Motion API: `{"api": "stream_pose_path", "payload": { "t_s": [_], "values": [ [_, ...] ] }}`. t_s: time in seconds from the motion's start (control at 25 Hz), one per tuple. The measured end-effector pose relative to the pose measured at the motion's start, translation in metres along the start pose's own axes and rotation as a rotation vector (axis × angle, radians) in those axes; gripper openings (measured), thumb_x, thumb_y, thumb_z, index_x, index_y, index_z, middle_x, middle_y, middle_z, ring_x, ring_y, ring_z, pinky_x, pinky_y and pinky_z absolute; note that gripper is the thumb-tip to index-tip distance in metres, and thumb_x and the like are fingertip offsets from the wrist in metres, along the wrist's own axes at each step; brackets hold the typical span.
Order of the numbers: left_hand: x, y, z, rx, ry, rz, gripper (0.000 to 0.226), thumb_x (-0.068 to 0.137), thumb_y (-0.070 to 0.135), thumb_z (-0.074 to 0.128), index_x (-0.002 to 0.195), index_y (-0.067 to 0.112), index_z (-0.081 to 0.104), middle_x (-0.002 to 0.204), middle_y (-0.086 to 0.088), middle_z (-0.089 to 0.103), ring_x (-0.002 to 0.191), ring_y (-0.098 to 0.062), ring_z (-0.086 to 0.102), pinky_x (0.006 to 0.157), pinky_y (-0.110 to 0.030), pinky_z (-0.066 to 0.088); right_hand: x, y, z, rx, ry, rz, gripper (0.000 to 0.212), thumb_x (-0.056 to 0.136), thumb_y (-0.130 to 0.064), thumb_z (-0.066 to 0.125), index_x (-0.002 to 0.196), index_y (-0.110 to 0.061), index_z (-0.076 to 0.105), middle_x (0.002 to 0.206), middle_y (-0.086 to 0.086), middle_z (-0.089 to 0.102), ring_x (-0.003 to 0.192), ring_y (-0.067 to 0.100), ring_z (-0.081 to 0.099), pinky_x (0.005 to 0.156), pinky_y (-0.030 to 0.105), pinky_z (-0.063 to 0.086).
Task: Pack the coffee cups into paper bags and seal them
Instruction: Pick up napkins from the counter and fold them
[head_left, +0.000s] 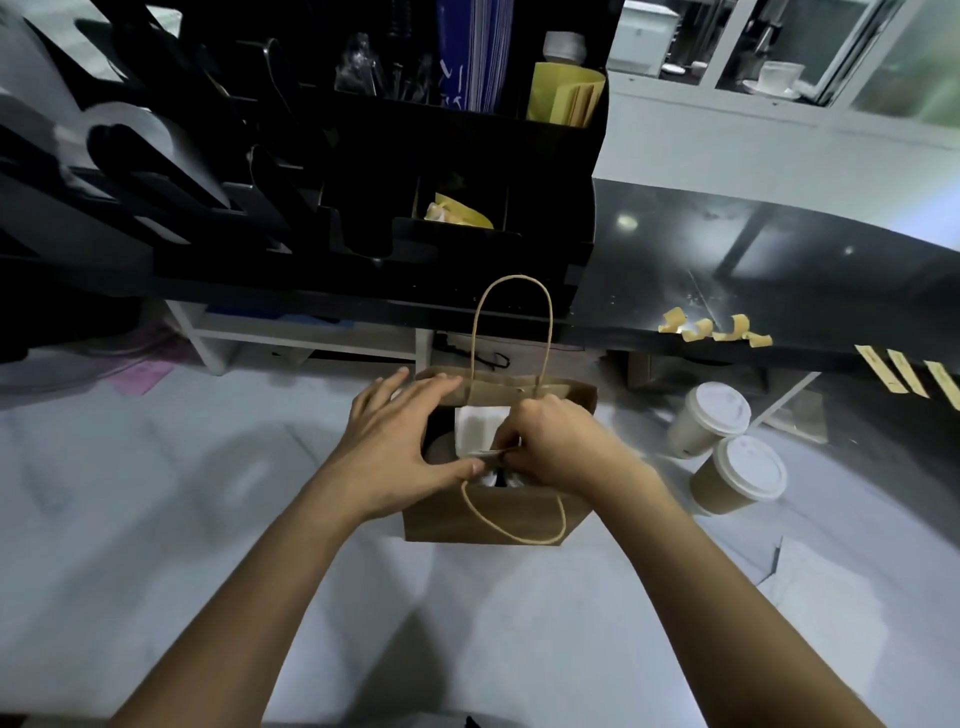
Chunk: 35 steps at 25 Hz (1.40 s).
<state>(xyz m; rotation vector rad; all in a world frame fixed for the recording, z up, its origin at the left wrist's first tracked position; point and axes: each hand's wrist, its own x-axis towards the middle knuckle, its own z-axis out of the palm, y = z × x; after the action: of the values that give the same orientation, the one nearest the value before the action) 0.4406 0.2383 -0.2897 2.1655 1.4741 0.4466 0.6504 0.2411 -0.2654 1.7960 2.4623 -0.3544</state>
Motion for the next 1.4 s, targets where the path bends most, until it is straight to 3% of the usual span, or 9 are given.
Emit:
{"api": "stream_pose_path", "payload": {
  "t_s": [0.16, 0.36, 0.48, 0.64, 0.88, 0.96, 1.12, 1.24, 1.4],
  "values": [
    [0.000, -0.004, 0.001, 0.008, 0.017, 0.026, 0.088, 0.077, 0.075, 0.062, 0.151, 0.048, 0.022, 0.164, 0.013, 0.019, 0.151, -0.012, -0.001, 0.120, -0.046, 0.012, 0.007, 0.003, 0.009, 0.086, -0.071, 0.042, 0.009, 0.090, -0.022, 0.075, 0.097, -0.026, 0.079, 0.084, -0.008, 0.072, 0.072, 0.008, 0.066, 0.067, 0.025, 0.059],
    [0.002, -0.003, -0.001, 0.013, 0.004, 0.028, 0.084, 0.080, 0.073, 0.060, 0.151, 0.047, 0.023, 0.164, 0.016, 0.018, 0.151, -0.010, 0.000, 0.120, -0.045, 0.013, 0.003, 0.007, 0.000, 0.250, -0.126, 0.002, 0.035, 0.085, -0.045, 0.078, 0.116, -0.031, 0.072, 0.103, -0.013, 0.071, 0.087, 0.004, 0.065, 0.078, 0.024, 0.057],
    [-0.001, -0.002, -0.001, -0.010, 0.033, 0.037, 0.072, 0.088, 0.065, 0.057, 0.150, 0.044, 0.029, 0.162, 0.015, 0.024, 0.149, -0.008, 0.003, 0.119, -0.043, 0.016, -0.004, 0.008, -0.009, 0.318, 0.029, 0.009, 0.030, 0.090, -0.054, 0.068, 0.109, -0.032, 0.074, 0.095, -0.015, 0.071, 0.084, 0.003, 0.065, 0.075, 0.027, 0.057],
    [-0.006, -0.002, -0.005, -0.046, 0.139, 0.053, 0.049, 0.097, 0.049, 0.054, 0.144, 0.040, 0.042, 0.151, 0.014, 0.042, 0.146, -0.009, 0.016, 0.114, -0.036, 0.020, -0.020, 0.016, -0.013, 0.430, 0.285, 0.068, 0.014, 0.098, -0.034, 0.062, 0.101, -0.029, 0.075, 0.079, -0.014, 0.069, 0.071, 0.005, 0.064, 0.069, 0.034, 0.057],
    [-0.011, -0.007, -0.007, -0.098, 0.229, -0.032, 0.052, 0.096, 0.040, 0.059, 0.144, 0.041, 0.039, 0.148, 0.011, 0.043, 0.140, -0.014, 0.028, 0.107, -0.037, 0.034, -0.045, 0.039, -0.002, 0.543, 0.622, 0.254, 0.014, 0.097, -0.027, 0.063, 0.087, -0.025, 0.072, 0.077, -0.016, 0.068, 0.078, 0.001, 0.062, 0.065, 0.022, 0.050],
    [-0.011, -0.011, -0.008, -0.112, 0.271, -0.053, 0.047, 0.096, 0.040, 0.059, 0.139, 0.038, 0.041, 0.142, 0.011, 0.046, 0.137, -0.013, 0.032, 0.102, -0.035, 0.035, -0.049, 0.046, 0.004, 0.551, 0.686, 0.324, 0.014, 0.098, -0.028, 0.063, 0.085, -0.025, 0.069, 0.077, -0.015, 0.066, 0.077, 0.004, 0.062, 0.064, 0.024, 0.049],
    [-0.011, -0.021, -0.009, -0.096, 0.280, -0.118, 0.011, 0.098, 0.041, 0.052, 0.106, 0.033, 0.054, 0.125, 0.013, 0.051, 0.128, -0.015, 0.040, 0.091, -0.032, 0.036, -0.052, 0.058, 0.018, 0.539, 0.631, 0.460, 0.029, 0.102, -0.041, 0.054, 0.085, -0.021, 0.067, 0.090, -0.005, 0.061, 0.080, 0.011, 0.059, 0.067, 0.033, 0.053],
    [-0.011, -0.023, -0.006, -0.115, 0.203, -0.096, 0.015, 0.100, 0.044, 0.048, 0.095, 0.037, 0.059, 0.137, 0.010, 0.049, 0.130, -0.012, 0.035, 0.093, -0.033, 0.035, -0.054, 0.060, 0.026, 0.597, 0.542, 0.430, 0.046, 0.104, -0.050, 0.041, 0.080, -0.026, 0.072, 0.100, -0.009, 0.056, 0.090, 0.007, 0.058, 0.074, 0.031, 0.048],
    [-0.011, -0.022, -0.002, -0.170, 0.084, -0.051, 0.014, 0.102, 0.039, 0.048, 0.097, 0.046, 0.059, 0.151, 0.017, 0.035, 0.139, -0.009, 0.026, 0.102, -0.036, 0.033, -0.054, 0.055, 0.027, 0.630, 0.424, 0.343, 0.042, 0.098, -0.062, 0.039, 0.087, -0.040, 0.072, 0.116, -0.012, 0.049, 0.109, 0.009, 0.052, 0.080, 0.022, 0.042]
  ]
}}
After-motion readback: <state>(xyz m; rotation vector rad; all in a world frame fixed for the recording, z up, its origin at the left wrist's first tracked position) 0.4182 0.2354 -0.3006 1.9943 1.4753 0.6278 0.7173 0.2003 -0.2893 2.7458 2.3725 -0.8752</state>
